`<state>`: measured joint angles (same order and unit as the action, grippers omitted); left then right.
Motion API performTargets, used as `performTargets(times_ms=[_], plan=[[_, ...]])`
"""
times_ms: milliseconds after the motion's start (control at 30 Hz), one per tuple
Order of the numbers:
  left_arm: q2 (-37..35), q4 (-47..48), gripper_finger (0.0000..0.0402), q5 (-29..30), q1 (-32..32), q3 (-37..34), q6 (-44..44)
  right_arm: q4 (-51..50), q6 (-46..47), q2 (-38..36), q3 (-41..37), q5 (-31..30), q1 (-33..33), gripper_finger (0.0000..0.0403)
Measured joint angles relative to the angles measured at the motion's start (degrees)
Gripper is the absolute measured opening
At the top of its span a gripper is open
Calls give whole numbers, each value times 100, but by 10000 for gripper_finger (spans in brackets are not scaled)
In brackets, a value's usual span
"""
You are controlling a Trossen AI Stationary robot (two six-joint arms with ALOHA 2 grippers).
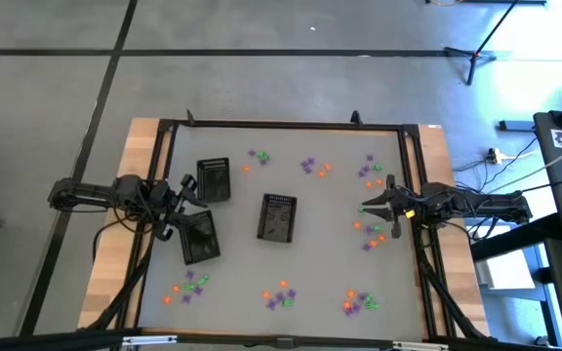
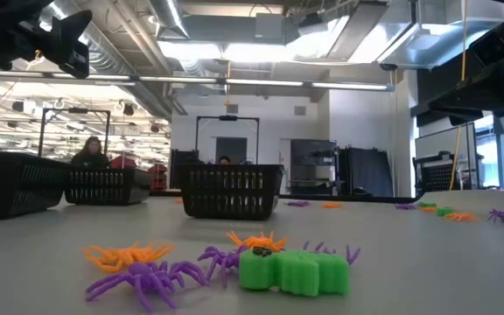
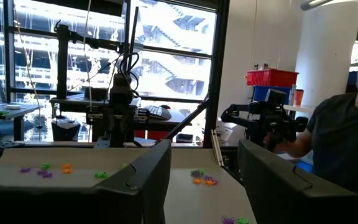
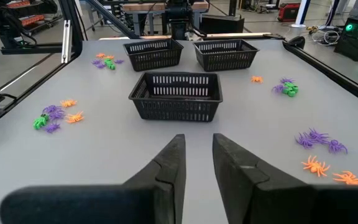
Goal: Sort Halloween decoration
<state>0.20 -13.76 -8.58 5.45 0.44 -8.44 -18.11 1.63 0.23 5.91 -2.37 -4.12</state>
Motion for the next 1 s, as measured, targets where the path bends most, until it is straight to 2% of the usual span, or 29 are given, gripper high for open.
performTargets(times_ms=[467, 733, 900, 1000], plan=[[-2, 0, 179, 0, 0, -2, 2, 156, -2, 2, -13, -6, 0, 79], [0, 0, 179, -1, -2, -1, 0, 262, -2, 2, -13, -904, 2, 79], [0, 0, 179, 0, -2, 0, 1, 885, 8, 2, -11, -1603, 2, 79], [-1, 0, 179, -1, 0, 0, 0, 1291, 244, 2, -8, -1670, 2, 79]])
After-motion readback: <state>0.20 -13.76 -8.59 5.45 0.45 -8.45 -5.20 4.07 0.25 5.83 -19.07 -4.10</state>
